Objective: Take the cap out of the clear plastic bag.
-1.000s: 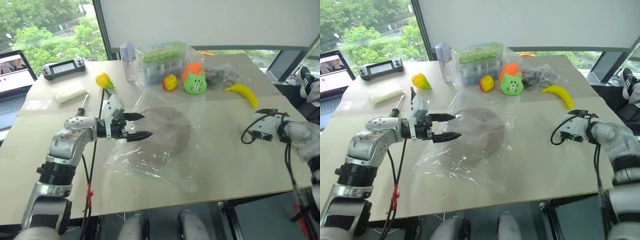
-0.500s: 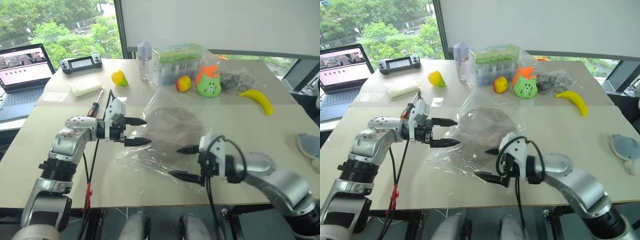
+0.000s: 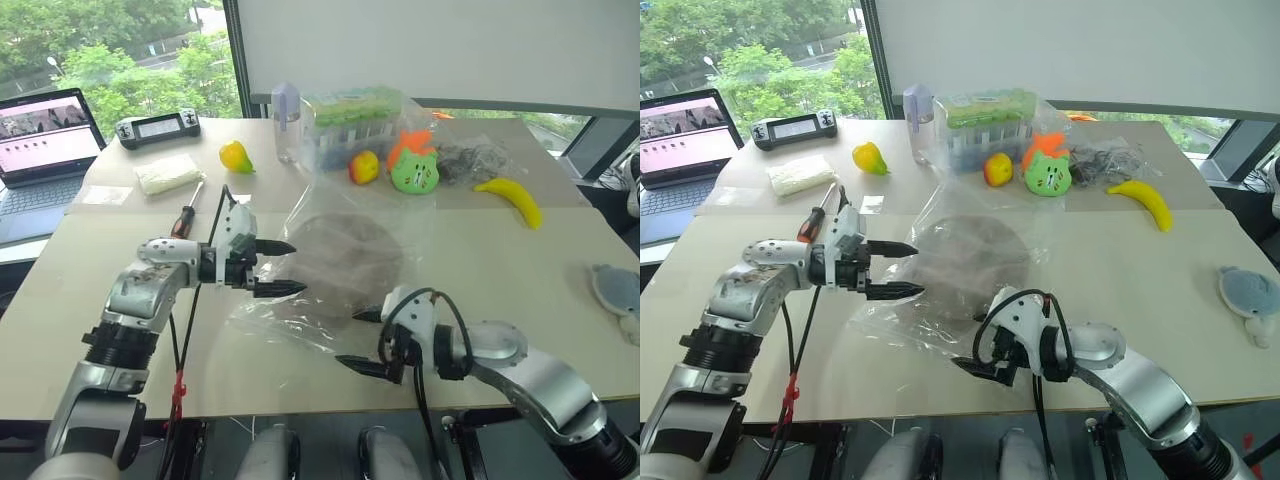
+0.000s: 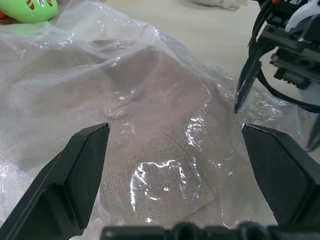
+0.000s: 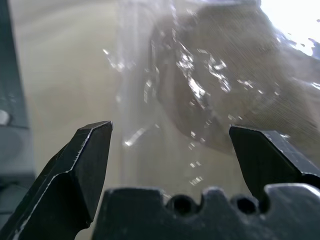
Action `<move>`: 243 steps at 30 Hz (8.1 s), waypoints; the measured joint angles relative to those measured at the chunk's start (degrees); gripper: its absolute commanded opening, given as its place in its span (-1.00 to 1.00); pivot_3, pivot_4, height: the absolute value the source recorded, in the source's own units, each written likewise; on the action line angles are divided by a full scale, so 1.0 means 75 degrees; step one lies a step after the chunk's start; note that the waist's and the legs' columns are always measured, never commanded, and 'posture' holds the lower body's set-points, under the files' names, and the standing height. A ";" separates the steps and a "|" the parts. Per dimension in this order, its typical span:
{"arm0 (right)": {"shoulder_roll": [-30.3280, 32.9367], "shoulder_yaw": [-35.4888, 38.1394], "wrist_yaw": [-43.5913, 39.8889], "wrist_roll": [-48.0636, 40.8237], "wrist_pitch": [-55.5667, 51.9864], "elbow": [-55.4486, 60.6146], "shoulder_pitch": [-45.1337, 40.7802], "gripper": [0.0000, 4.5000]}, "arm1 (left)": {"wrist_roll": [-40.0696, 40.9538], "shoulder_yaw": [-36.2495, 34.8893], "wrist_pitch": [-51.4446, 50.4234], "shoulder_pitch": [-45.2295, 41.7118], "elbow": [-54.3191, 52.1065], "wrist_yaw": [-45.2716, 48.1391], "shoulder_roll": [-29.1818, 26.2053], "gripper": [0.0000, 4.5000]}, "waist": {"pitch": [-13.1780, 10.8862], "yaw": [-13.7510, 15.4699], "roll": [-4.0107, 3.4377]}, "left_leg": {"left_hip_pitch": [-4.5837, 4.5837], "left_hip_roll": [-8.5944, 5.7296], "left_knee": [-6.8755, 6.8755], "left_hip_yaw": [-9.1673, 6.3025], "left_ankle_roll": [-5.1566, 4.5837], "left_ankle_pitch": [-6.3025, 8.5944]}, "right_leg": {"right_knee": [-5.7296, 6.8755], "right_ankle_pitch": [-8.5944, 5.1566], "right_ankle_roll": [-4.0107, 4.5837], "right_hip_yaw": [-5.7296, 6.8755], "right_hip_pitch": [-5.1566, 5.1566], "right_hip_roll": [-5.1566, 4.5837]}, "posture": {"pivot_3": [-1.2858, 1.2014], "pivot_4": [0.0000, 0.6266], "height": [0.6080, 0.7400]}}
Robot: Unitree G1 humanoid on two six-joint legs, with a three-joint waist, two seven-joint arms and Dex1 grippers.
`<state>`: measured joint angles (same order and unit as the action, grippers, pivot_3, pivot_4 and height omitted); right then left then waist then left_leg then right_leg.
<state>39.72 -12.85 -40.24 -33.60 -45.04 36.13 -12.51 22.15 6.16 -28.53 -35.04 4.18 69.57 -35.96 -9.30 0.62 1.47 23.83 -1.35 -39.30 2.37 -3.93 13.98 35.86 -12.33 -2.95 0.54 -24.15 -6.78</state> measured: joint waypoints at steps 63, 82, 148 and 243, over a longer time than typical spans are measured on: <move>-0.2553 -0.1601 0.4667 0.7068 0.5766 -0.8013 -0.4220 -0.99 | 0.0511 -0.0116 -0.0027 0.0264 -0.0002 0.0244 -0.0127 1.00 | -0.0002 -0.0255 -0.0004 | -0.0004 -0.0001 -0.0001 0.0003 0.0038 -0.0023 | 0.0024 0.0000 0.0003 -0.0012 -0.0014 0.0020 | 0.03 -0.52 0.97; -0.2988 -0.0511 0.2979 0.6043 0.6269 -0.6643 -0.4734 -0.99 | 0.3379 -0.1232 -0.3448 0.1774 -0.2878 -0.1127 -0.0227 1.00 | -0.0006 -0.0408 -0.0010 | -0.0020 0.0021 0.0048 -0.0004 0.0047 -0.0028 | 0.0040 0.0011 0.0021 -0.0024 -0.0023 0.0040 | 0.03 -0.52 0.97; -0.2927 -0.0883 0.0940 0.6257 0.3457 -0.3385 -0.3277 -1.00 | 0.6803 -0.5302 -0.6611 -0.0627 -0.0290 -1.2430 0.5744 -0.99 | -0.0015 -0.0172 0.0061 | 0.0050 0.0017 0.0043 0.0001 0.0166 -0.0060 | 0.0026 0.0069 0.0028 -0.0063 -0.0109 0.0042 | 0.03 -0.52 0.97; -0.2813 -0.0905 0.0899 0.6196 0.3438 -0.3234 -0.3049 -1.00 | 0.6502 -0.3354 -0.2782 0.0410 0.0297 -1.2151 0.5803 -0.97 | -0.0014 -0.0053 0.0059 | -0.0018 0.0025 0.0048 -0.0014 0.0086 -0.0025 | -0.0072 0.0067 0.0029 -0.0009 -0.0001 0.0053 | 0.03 -0.52 0.97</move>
<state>18.62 -19.64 -33.50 12.88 -19.25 11.87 -35.38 70.92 -19.00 -49.39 -31.97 6.40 -21.57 7.57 -9.41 0.22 1.91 23.70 -1.16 -38.94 2.26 -3.28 13.80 35.32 -11.82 -2.73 0.48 -24.16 -6.38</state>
